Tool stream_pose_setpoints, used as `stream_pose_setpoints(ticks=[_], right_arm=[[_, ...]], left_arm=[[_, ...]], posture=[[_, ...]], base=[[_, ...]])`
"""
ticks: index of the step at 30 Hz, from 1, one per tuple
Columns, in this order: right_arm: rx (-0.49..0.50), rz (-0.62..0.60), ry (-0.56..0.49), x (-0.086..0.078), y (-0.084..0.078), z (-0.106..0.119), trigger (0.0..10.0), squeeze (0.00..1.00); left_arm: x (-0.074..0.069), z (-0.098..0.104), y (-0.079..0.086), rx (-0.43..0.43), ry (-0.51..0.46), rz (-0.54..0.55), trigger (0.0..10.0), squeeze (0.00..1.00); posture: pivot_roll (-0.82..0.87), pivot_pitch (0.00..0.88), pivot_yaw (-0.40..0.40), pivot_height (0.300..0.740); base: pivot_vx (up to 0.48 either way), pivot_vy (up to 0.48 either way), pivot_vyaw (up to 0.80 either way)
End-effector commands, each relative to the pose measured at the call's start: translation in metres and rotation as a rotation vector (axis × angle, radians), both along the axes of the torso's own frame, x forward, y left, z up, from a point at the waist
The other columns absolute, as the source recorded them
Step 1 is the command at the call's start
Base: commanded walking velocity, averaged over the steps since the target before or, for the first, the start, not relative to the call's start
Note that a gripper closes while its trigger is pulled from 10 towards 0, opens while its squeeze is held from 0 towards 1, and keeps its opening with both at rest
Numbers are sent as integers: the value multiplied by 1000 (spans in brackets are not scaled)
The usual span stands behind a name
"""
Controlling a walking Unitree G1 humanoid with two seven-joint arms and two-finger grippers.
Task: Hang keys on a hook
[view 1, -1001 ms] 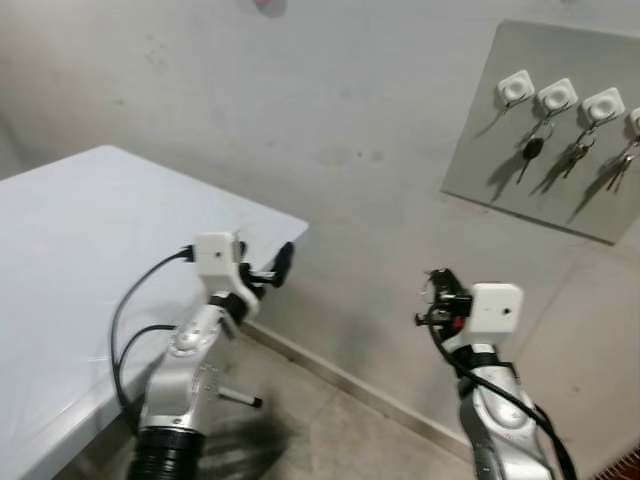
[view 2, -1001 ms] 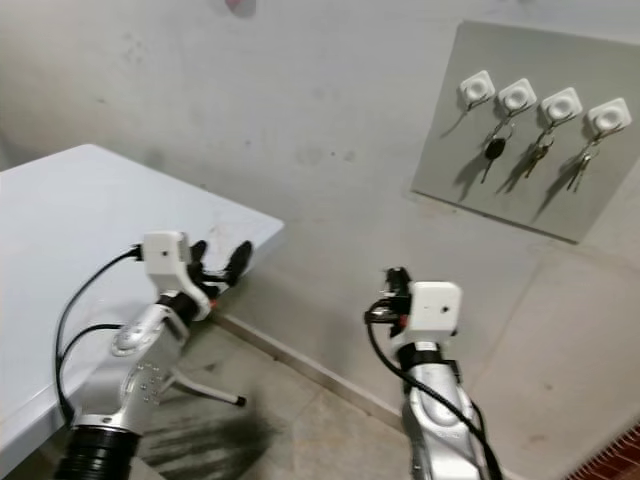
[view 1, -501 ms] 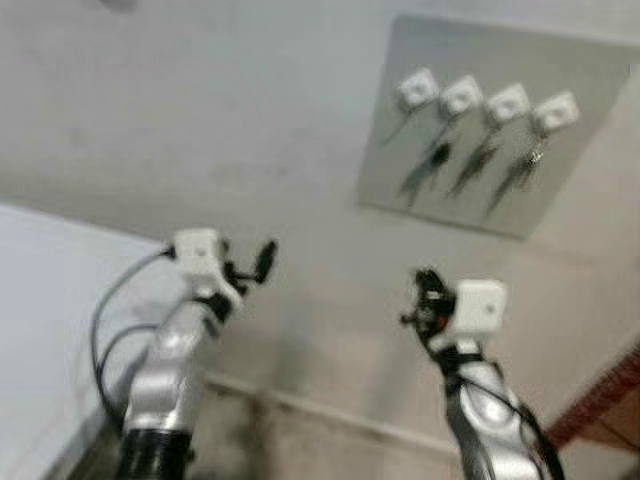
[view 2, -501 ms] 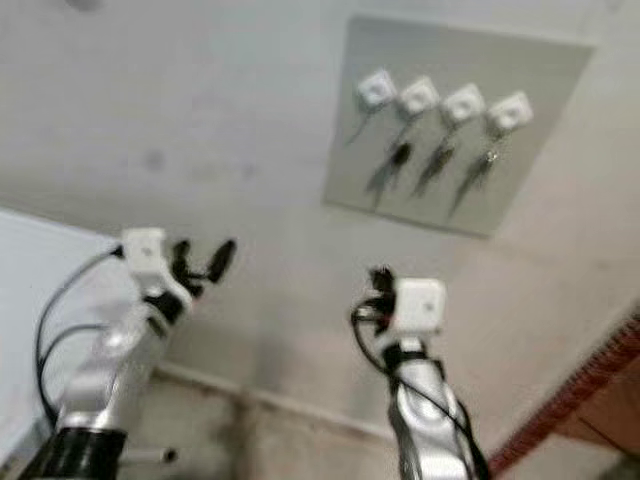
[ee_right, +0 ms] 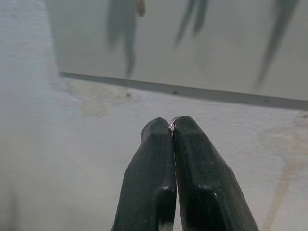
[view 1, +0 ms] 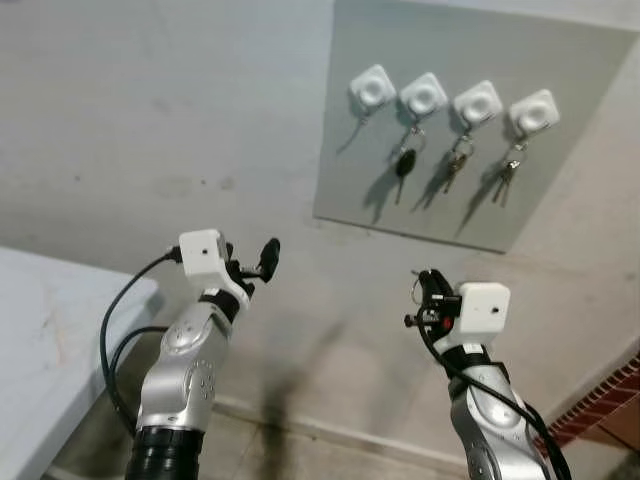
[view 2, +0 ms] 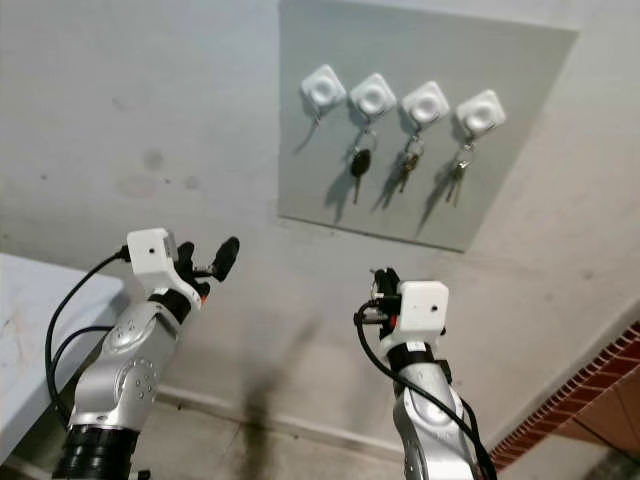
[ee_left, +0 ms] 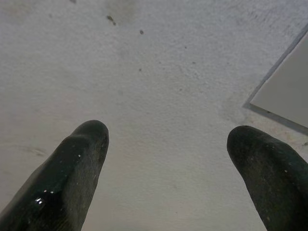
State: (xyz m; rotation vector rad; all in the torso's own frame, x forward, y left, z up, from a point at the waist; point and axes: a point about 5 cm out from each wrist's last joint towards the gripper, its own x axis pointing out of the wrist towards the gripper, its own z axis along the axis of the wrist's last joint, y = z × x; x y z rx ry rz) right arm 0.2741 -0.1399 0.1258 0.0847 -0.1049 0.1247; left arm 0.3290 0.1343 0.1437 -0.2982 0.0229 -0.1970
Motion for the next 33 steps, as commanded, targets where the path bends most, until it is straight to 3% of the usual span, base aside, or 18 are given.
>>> stream_pose_setpoints(ticks=[1, 13, 24, 33], right_arm=[[-11, 12, -10, -2, -3, 3, 10000, 0], [32, 233, -77, 2, 9, 22, 10000, 0], [69, 428, -153, 28, 33, 52, 10000, 0], [108, 507, -216, 43, 45, 77, 10000, 0]], left_arm=[[0, 6, -7, 31, -26, -21, 10000, 0], [-5, 27, -24, 90, -131, -157, 10000, 0], [-5, 51, -31, 109, -208, -248, 10000, 0], [-6, 53, -30, 112, -224, -255, 10000, 0]], posture=[[-59, 7, -35, 740], [-63, 0, -36, 740], [-51, 2, -38, 740], [-40, 2, -43, 740]], base=[[0, 0, 0], [0, 0, 0], [0, 0, 0], [0, 0, 0]])
